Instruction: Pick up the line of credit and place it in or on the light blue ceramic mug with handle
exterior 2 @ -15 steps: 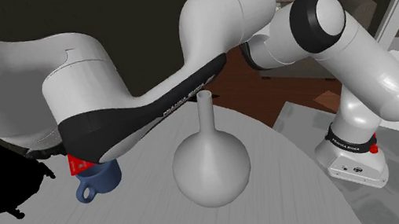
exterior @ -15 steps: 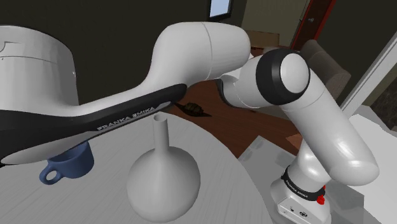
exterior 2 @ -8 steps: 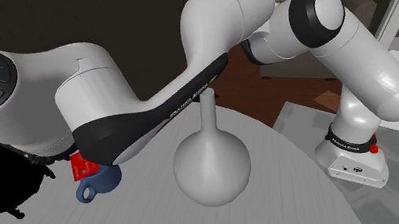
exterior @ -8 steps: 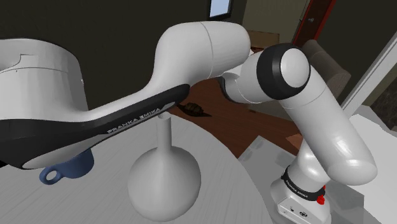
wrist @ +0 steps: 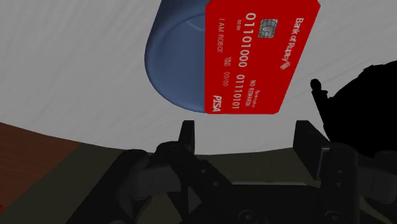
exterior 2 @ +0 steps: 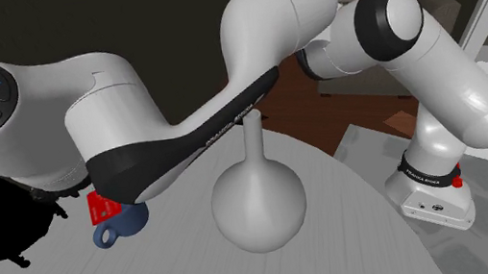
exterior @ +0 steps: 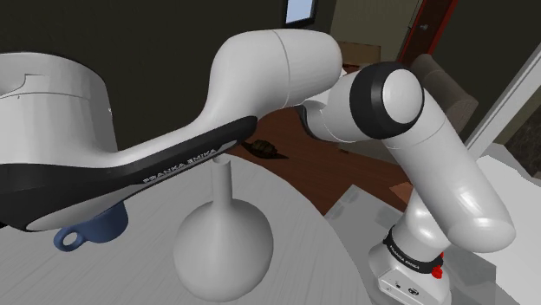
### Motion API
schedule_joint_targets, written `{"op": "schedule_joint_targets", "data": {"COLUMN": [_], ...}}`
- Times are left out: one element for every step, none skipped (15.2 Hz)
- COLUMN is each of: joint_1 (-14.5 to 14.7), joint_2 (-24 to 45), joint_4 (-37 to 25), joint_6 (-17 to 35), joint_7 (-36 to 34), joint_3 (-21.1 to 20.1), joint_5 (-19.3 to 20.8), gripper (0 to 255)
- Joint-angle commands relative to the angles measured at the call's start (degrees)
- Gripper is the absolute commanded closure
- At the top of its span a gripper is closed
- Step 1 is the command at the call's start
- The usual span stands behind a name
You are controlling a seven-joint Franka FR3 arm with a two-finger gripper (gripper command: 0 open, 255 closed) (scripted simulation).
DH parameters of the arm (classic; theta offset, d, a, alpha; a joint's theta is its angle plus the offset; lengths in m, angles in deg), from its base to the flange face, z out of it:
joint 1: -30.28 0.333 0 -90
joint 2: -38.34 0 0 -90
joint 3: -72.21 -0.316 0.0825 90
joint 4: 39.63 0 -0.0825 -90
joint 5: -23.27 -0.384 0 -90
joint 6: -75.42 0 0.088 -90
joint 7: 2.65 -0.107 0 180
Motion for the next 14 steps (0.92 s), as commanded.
{"op": "schedule_joint_targets", "data": {"joint_1": [-0.05, 0.20, 1.12, 1.84, -0.35, 0.26, 0.91, 1.64, 2.27, 2.27, 2.27, 2.27, 2.27, 2.27], "joint_2": [1.01, 1.54, 2.50, 2.97, 1.15, 0.47, -0.12, -0.65, -1.02, -1.02, -1.02, -1.02, -1.02, -1.02], "joint_4": [1.10, 0.48, -1.26, -2.22, 1.89, 1.39, 0.76, -0.02, -0.74, -0.74, -0.73, -0.74, -0.74, -0.74], "joint_6": [-0.10, 0.04, -0.25, -0.62, 0.64, -0.46, -1.62, -2.82, -3.80, -3.80, -3.80, -3.80, -3.80, -3.80], "joint_7": [-0.06, 0.12, 0.66, 0.77, -0.53, -0.31, -0.07, 0.22, 0.47, 0.47, 0.47, 0.47, 0.47, 0.47], "joint_3": [0.48, 0.70, 1.05, 1.21, 0.78, 0.54, 0.27, 0.02, -0.15, -0.15, -0.15, -0.15, -0.15, -0.15], "joint_5": [0.28, 0.49, 0.80, 0.95, 0.27, -0.16, -0.51, -0.82, -1.02, -1.02, -1.02, -1.02, -1.02, -1.02], "gripper": [0, 0, 0, 0, 0, 0, 0, 0, 0, 0, 0, 0, 0, 0]}}
